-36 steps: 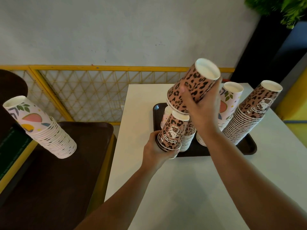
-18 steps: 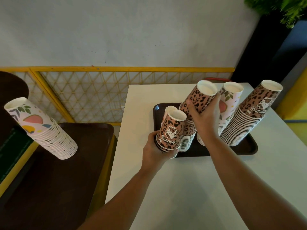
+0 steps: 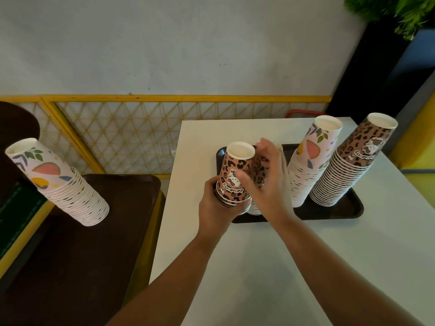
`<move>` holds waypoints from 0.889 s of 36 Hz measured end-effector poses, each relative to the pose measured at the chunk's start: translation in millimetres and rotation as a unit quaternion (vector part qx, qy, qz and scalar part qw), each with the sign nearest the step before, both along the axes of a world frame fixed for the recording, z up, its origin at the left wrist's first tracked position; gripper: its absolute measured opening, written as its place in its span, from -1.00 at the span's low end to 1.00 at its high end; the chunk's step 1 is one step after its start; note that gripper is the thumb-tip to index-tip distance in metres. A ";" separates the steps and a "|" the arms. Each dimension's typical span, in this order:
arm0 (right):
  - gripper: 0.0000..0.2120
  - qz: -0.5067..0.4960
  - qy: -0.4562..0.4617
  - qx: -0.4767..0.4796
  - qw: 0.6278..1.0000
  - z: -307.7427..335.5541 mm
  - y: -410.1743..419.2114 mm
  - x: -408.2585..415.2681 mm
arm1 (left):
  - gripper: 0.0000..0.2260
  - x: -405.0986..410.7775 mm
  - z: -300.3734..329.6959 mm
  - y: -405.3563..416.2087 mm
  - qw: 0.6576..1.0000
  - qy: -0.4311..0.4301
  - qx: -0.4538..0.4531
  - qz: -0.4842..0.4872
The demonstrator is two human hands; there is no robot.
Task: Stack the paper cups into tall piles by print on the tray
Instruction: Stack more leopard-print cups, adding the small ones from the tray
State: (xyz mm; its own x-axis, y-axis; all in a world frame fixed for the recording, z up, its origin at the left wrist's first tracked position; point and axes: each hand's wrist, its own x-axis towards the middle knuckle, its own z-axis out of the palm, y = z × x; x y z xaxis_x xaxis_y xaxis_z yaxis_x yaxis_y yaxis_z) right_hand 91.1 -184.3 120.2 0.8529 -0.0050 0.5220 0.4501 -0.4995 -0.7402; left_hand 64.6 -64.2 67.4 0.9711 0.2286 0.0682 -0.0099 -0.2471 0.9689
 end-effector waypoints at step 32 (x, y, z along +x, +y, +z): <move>-0.28 -0.074 -0.067 0.124 0.987 72.1 -17.1 34.8 | -0.26 -5.1 -0.9 2.6 0.999 0.012 0.028 -0.045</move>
